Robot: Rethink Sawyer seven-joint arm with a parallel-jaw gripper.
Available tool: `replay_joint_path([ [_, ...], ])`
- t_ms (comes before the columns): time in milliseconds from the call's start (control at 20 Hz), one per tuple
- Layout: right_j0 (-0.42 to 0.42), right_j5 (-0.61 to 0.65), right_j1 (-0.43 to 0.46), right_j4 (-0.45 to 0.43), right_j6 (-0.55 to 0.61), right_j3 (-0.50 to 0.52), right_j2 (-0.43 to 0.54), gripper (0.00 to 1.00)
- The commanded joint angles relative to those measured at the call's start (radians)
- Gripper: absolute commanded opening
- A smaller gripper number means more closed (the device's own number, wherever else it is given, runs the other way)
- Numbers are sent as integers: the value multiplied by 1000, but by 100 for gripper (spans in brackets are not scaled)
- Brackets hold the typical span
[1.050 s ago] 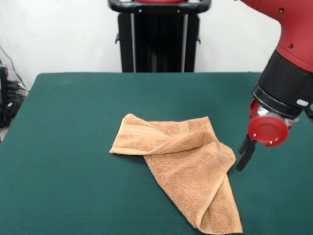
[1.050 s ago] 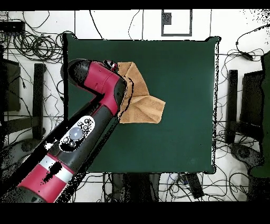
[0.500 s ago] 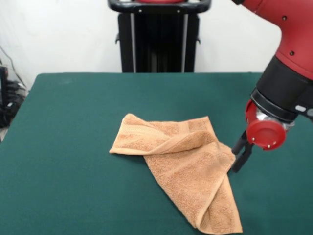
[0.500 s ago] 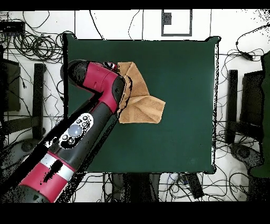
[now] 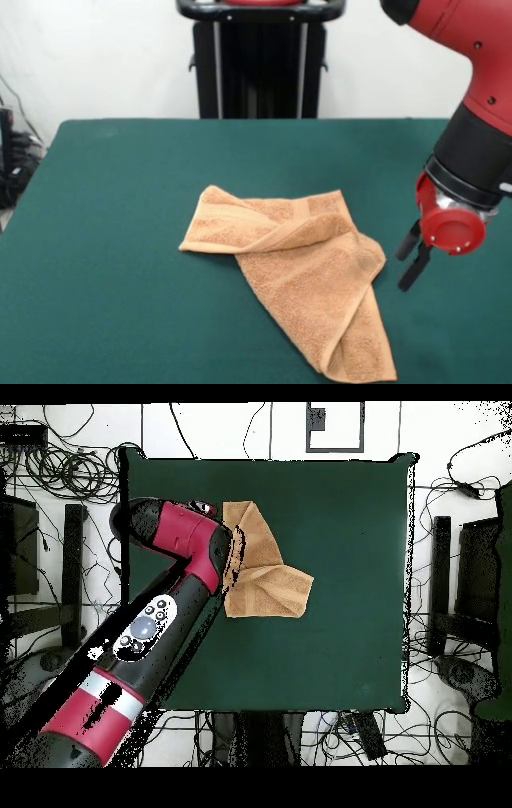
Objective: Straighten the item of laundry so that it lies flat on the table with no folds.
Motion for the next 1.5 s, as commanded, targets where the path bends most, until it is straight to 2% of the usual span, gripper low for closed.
replay_joint_path([
  [50,-2,0,-6,-62,5,37,205,100],
  [650,-36,-89,-117,-152,-88,163,338,100],
  [1500,-102,-207,-221,-303,-98,267,475,100],
])
